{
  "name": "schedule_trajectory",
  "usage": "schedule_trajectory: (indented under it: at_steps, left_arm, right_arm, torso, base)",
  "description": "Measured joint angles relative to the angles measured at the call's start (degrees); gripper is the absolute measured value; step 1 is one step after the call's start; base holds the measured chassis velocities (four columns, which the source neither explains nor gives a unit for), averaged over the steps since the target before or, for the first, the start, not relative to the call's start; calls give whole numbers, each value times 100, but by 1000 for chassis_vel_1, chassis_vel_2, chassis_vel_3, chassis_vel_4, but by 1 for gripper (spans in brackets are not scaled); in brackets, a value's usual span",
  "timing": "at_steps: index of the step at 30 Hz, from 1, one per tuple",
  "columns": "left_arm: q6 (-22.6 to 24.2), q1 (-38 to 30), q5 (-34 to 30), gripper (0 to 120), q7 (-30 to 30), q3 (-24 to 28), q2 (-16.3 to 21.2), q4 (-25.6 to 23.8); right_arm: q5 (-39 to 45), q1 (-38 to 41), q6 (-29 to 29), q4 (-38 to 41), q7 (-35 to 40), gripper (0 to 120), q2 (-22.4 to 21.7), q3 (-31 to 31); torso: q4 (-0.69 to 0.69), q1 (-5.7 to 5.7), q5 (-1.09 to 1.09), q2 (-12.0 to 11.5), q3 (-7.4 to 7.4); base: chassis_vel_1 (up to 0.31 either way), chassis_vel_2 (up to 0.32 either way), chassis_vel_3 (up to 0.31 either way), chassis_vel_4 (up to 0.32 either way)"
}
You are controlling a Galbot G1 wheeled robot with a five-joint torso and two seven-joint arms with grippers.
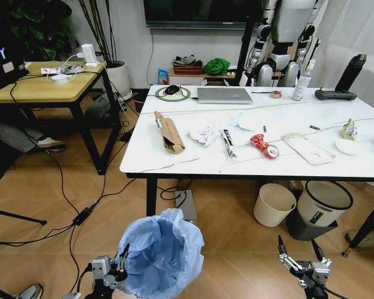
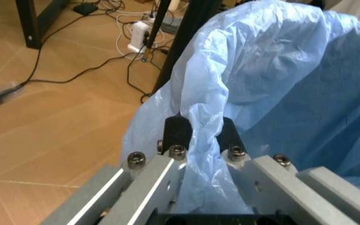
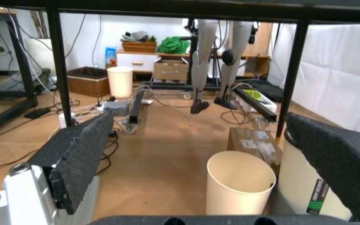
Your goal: Pick up the trash bin and place the trash from the table into it.
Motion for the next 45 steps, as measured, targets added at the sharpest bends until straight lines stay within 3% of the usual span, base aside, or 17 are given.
schedule_trajectory:
  at_steps: [45]
  left_arm:
    - [-32,98,205,0,31,-12,-61,-179]
  right_arm:
    - [-11,-112,9,329,-5,100,0,-61]
  torso:
    - [0,529,0,1221,694]
  base:
    - [0,0,0,0]
